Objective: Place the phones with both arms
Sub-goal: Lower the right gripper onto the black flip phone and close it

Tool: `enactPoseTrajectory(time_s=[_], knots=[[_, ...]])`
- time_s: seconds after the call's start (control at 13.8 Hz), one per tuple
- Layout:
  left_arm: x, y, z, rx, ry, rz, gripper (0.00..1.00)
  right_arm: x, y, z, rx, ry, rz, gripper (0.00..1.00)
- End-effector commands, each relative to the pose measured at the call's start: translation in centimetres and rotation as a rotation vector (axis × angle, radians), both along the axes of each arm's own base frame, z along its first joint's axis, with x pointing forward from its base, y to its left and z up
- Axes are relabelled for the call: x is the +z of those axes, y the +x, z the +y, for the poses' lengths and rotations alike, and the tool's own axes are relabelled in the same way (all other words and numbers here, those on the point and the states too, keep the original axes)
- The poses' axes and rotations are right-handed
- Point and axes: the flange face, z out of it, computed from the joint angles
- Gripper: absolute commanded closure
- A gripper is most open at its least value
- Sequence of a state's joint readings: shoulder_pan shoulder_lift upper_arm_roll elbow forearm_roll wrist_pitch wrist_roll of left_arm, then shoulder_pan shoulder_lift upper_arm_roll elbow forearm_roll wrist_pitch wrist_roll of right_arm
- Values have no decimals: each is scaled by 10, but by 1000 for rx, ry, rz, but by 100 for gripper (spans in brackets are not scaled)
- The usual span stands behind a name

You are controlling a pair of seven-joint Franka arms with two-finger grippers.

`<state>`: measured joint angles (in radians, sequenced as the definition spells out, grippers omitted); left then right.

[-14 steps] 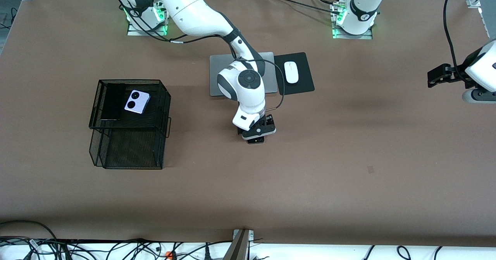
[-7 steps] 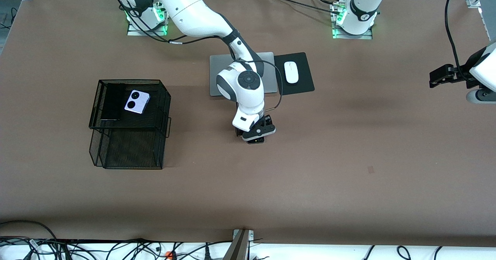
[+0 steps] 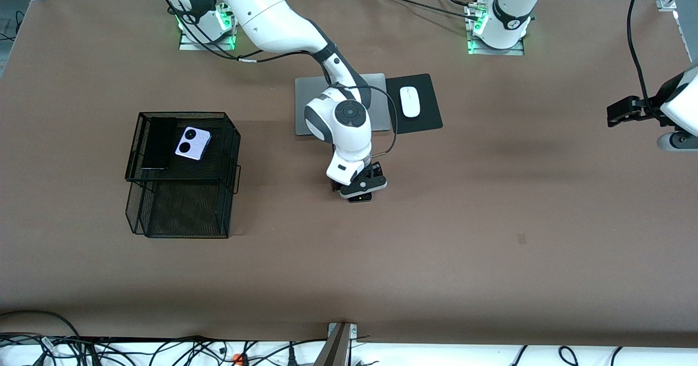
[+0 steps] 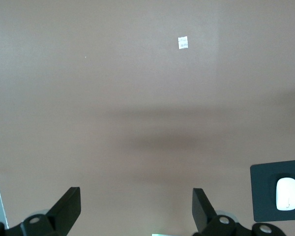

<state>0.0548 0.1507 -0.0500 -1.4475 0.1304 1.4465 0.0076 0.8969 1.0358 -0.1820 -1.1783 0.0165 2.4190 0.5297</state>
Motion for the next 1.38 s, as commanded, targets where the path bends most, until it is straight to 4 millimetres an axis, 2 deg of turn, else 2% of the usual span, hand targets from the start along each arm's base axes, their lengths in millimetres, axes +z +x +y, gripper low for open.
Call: enactPoseTrajectory(time_s=[0.0, 0.51, 0.72, 0.8, 0.94, 1.09, 1.23, 1.3], knots=[[2, -2, -3, 16, 27, -11, 0, -1, -1, 3, -10, 14, -9, 0], [2, -2, -5, 29, 31, -14, 0, 0, -1, 4, -30, 33, -14, 0], [-7, 3, -15, 3, 73, 2, 0, -11, -2, 3, -28, 30, -14, 0], [-9, 4, -24, -11, 87, 5, 0, -15, -2, 3, -28, 33, -16, 0], [-9, 4, -28, 18, 90, -3, 0, -17, -3, 2, -28, 33, -16, 0], [8, 4, -16, 49, 59, -36, 0, -19, -3, 1, -28, 34, -17, 0], [10, 4, 4, 85, -12, -41, 0, -19, -3, 1, -27, 33, -18, 0], [10, 3, 7, 90, -14, -41, 0, -19, -3, 1, -27, 33, -18, 1]])
